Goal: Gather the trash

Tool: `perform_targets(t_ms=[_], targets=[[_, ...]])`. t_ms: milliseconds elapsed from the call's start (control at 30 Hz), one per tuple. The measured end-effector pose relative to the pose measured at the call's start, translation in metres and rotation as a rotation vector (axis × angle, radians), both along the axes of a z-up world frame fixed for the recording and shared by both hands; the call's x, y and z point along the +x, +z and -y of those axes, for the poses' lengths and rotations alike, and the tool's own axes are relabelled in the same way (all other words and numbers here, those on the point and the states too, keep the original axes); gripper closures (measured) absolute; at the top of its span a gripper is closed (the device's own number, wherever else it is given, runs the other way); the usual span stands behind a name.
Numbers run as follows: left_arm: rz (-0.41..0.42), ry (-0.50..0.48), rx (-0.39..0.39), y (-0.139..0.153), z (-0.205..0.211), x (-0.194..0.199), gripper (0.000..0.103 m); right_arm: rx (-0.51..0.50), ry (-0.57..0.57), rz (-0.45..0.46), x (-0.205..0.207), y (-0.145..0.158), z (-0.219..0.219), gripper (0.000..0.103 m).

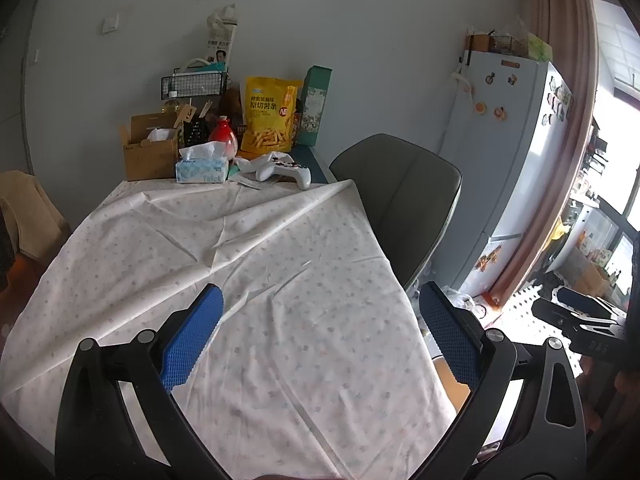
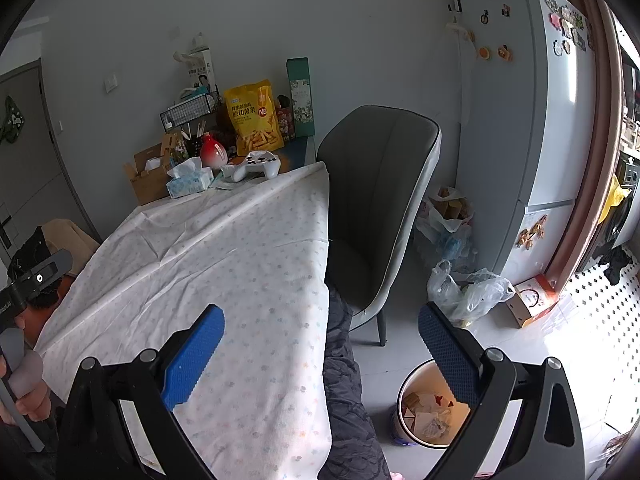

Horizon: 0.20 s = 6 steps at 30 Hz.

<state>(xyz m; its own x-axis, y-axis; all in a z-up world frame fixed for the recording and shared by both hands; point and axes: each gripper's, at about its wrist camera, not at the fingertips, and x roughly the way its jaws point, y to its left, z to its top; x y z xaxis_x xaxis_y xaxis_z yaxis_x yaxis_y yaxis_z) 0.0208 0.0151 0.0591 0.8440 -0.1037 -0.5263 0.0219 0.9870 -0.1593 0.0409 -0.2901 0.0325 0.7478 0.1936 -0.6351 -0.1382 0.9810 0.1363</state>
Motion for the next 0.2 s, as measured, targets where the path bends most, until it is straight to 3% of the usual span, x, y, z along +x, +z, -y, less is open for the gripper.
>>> perform_targets(t_ms=[200], targets=[[-0.004,-0.004,0.004,-0.0019,0.0003,0.0015,0.006,0.003,-0.003,0.001,0.0,-0.003,0.0022,0.008]])
